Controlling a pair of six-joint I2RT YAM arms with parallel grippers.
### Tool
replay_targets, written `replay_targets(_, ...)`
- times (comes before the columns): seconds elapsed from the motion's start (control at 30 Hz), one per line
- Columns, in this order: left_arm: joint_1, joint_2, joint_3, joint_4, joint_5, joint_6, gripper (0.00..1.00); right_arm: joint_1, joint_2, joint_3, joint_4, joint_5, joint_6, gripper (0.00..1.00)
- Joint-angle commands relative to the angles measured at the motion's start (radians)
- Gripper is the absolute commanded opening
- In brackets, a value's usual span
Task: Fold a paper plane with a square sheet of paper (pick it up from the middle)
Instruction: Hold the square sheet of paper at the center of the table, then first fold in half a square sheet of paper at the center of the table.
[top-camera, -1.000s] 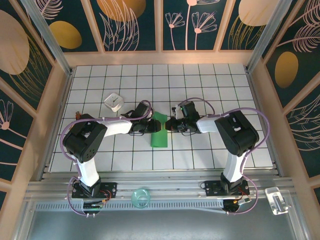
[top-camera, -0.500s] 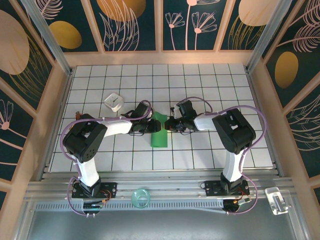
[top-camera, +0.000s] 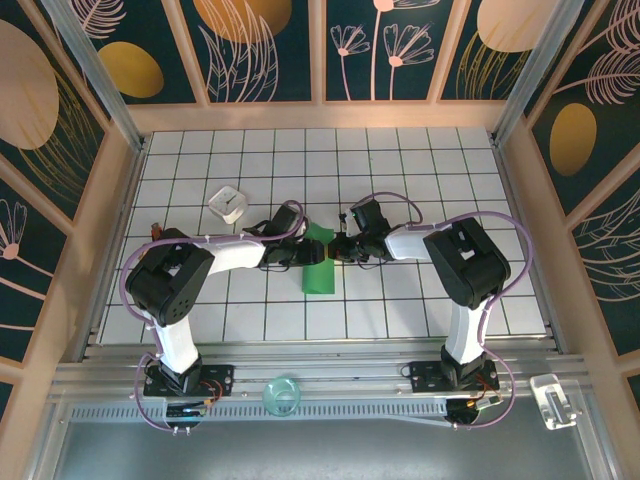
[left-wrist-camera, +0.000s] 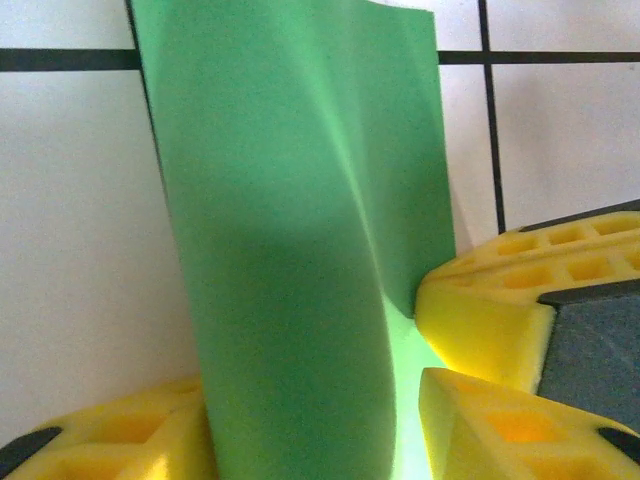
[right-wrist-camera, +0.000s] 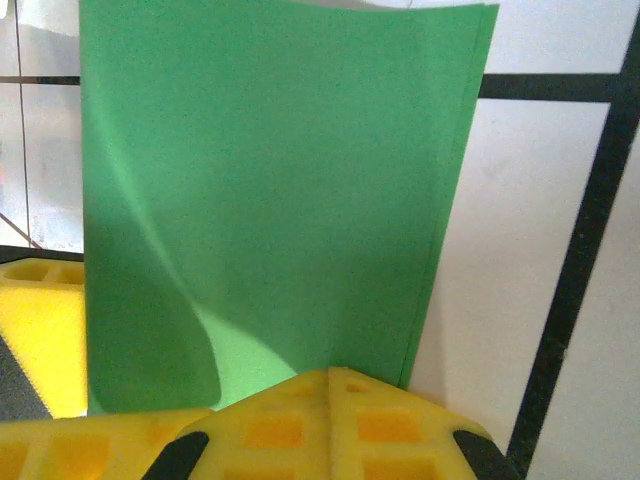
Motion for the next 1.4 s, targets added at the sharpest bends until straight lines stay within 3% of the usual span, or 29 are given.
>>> replay_targets(0.0, 0.017, 0.027, -0.017, -0.161, -0.169, 0.005, 0.57, 0.006, 0.077, -0.044, -0.098, 0.140, -0.006, 0.00)
replay_targets(0.27, 0.018, -0.095, 0.001, -0.192, -0.197, -0.035, 0.58, 0.005, 0.080, -0.045, -0.096, 0.135, -0.011, 0.00)
replay_targets(0.47, -0.008, -0.109, 0.048, -0.094, -0.053, -0.069, 0.39, 0.004, 0.079, -0.049, -0.096, 0.140, -0.014, 0.00)
replay_targets(0.63, -0.022, -0.051, 0.089, -0.076, -0.003, -0.060, 0.26, 0.004, 0.076, -0.052, -0.093, 0.140, -0.013, 0.00)
replay_targets(0.77, -0.021, -0.050, 0.095, -0.094, -0.057, -0.055, 0.27, 0.004, 0.075, -0.051, -0.095, 0.138, -0.013, 0.00)
replay_targets(0.97, -0.020, -0.001, 0.077, -0.065, -0.024, -0.051, 0.26, 0.003, 0.075, -0.051, -0.097, 0.138, -0.015, 0.00)
replay_targets(1.37, 0.005, 0.023, -0.027, -0.078, -0.142, -0.037, 0.23, 0.001, 0.075, -0.055, -0.105, 0.149, -0.020, 0.00)
